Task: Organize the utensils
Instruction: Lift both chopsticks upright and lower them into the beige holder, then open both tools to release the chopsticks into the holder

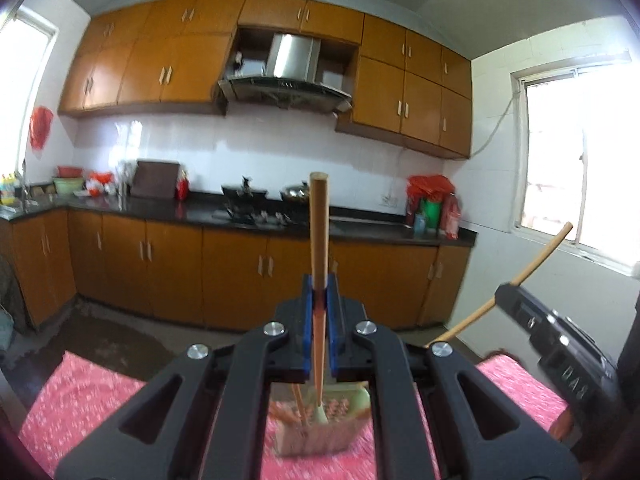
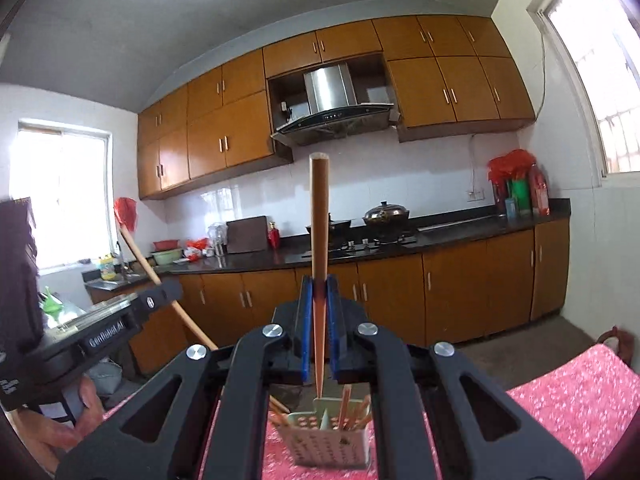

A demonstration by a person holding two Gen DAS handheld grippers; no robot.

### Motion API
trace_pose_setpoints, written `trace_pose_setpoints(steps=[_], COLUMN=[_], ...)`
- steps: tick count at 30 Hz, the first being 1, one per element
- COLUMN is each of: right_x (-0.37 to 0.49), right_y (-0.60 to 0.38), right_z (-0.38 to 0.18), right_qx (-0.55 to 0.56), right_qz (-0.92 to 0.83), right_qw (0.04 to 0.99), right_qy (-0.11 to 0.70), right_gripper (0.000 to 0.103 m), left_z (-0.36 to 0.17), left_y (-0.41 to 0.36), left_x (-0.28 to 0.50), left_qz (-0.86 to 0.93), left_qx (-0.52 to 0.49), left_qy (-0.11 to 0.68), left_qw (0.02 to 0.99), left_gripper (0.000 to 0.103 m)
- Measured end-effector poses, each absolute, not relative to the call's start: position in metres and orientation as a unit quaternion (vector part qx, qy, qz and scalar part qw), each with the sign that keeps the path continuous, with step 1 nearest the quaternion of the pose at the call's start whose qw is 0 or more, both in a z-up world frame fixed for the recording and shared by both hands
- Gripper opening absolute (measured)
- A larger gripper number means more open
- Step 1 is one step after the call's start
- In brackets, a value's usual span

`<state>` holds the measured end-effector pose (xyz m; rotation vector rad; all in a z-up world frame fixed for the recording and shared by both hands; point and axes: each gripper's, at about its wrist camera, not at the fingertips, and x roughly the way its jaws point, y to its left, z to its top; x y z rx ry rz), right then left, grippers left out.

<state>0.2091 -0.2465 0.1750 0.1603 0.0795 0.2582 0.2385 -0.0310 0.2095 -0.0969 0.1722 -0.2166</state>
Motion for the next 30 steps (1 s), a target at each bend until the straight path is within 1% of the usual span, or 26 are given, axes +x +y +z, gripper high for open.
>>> trace_pose_setpoints(steps=[6, 12, 15, 16, 17, 18, 19, 20, 22, 23, 24, 25, 26, 27, 28, 29, 30], right_x=[0.249, 0.258, 0.258, 0.257, 0.256, 0.256, 0.255, 0.253, 0.249, 0.246, 0.241, 0.234, 0.226, 0.219, 0.209, 0.198, 0.187], right_y=[-0.24, -0.232, -0.231, -0.233, -0.23, -0.231, -0.232, -0.234, -0.235, -0.236, -0.238, -0.241, -0.242, -0.244, -0.246, -0.248, -0.249], right_z=[0.147, 0.13, 0.129, 0.129, 0.13, 0.131, 0.132, 0.135, 0.14, 0.143, 0.146, 0.151, 0.152, 0.155, 0.156, 0.156, 0.154], right_qx=[0.06, 0.052, 0.051, 0.051, 0.052, 0.054, 0.057, 0.06, 0.061, 0.062, 0.063, 0.063, 0.064, 0.063, 0.06, 0.056, 0.051], right_qz=[0.114, 0.112, 0.11, 0.111, 0.11, 0.109, 0.108, 0.108, 0.107, 0.106, 0.105, 0.104, 0.102, 0.1, 0.097, 0.093, 0.09], right_qw=[0.987, 0.984, 0.983, 0.983, 0.983, 0.983, 0.983, 0.984, 0.984, 0.985, 0.986, 0.987, 0.987, 0.988, 0.989, 0.99, 0.991], right_qy=[0.095, 0.129, 0.135, 0.137, 0.137, 0.136, 0.135, 0.132, 0.126, 0.121, 0.116, 0.109, 0.104, 0.099, 0.094, 0.09, 0.089], right_gripper=[0.008, 0.008, 0.009, 0.01, 0.014, 0.018, 0.025, 0.027, 0.027, 0.028, 0.029, 0.035, 0.041, 0.044, 0.05, 0.057, 0.061], left_z=[0.189, 0.153, 0.145, 0.145, 0.145, 0.146, 0.148, 0.15, 0.155, 0.16, 0.163, 0.167, 0.17, 0.172, 0.174, 0.174, 0.174], left_y=[-0.038, -0.037, -0.032, -0.029, -0.027, -0.025, -0.023, -0.02, -0.016, -0.013, -0.01, -0.006, -0.003, 0.0, 0.004, 0.009, 0.012], left_x=[0.274, 0.297, 0.303, 0.303, 0.302, 0.301, 0.3, 0.298, 0.293, 0.288, 0.284, 0.278, 0.272, 0.265, 0.257, 0.247, 0.237], left_qz=[-0.105, -0.106, -0.106, -0.105, -0.105, -0.103, -0.102, -0.101, -0.099, -0.097, -0.096, -0.092, -0.088, -0.084, -0.079, -0.073, -0.066], left_qx=[-0.059, -0.057, -0.065, -0.068, -0.07, -0.072, -0.074, -0.077, -0.079, -0.081, -0.082, -0.082, -0.08, -0.077, -0.074, -0.069, -0.061], left_qy=[0.103, 0.134, 0.146, 0.147, 0.147, 0.146, 0.144, 0.141, 0.135, 0.129, 0.125, 0.121, 0.118, 0.115, 0.112, 0.112, 0.113], left_qw=[0.987, 0.984, 0.981, 0.981, 0.981, 0.981, 0.982, 0.982, 0.983, 0.984, 0.984, 0.985, 0.986, 0.987, 0.988, 0.989, 0.989], left_gripper=[0.008, 0.008, 0.008, 0.011, 0.013, 0.02, 0.027, 0.029, 0.035, 0.036, 0.04, 0.045, 0.048, 0.052, 0.055, 0.06, 0.066])
